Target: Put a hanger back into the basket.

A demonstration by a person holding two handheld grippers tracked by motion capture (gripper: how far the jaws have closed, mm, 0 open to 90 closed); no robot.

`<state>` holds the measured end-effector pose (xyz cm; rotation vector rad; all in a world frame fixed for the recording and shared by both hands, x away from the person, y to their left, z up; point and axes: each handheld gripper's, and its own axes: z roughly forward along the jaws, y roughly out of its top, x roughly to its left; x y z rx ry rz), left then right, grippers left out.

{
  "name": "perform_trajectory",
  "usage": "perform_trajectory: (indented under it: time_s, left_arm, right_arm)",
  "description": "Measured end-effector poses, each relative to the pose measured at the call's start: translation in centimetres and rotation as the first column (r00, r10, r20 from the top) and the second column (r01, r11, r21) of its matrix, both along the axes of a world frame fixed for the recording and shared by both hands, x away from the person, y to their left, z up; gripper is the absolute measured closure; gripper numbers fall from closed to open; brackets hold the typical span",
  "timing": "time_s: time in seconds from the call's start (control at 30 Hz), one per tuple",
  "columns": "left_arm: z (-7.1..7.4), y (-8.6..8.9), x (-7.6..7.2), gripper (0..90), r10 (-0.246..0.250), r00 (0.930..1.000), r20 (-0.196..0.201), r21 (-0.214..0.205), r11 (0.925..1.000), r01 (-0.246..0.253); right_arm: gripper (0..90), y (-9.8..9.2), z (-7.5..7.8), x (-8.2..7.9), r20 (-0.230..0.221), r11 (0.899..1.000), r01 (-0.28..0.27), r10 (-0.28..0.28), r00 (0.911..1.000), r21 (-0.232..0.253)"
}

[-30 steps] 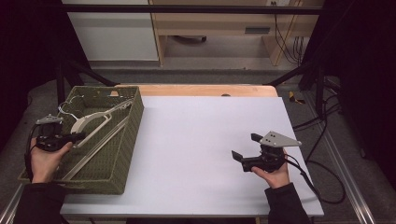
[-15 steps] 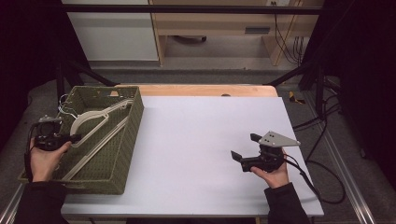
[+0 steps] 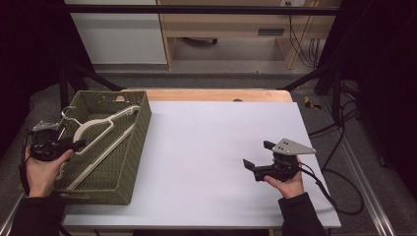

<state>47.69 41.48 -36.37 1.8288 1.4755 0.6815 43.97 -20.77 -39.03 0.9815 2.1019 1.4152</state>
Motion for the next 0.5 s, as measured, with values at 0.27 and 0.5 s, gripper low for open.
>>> perform_trajectory:
  time_s: [0.27,0.5]
  left_arm:
    - [2.1,-4.6,-2.9,30.0,-0.205,0.9531,0.223,-0.083,0.9702,0.228]
    - [2.6,-8.2,-4.6,15.4,-0.306,0.8997,0.311,-0.102,0.9304,0.352]
  right_arm:
    - [3.9,-0.4,0.3,-0.2,0.013,1.0,0.0,0.0,0.9999,0.018]
    - [3.4,-0.7,0.5,-0.5,0.023,1.0,-0.004,0.003,0.9997,0.031]
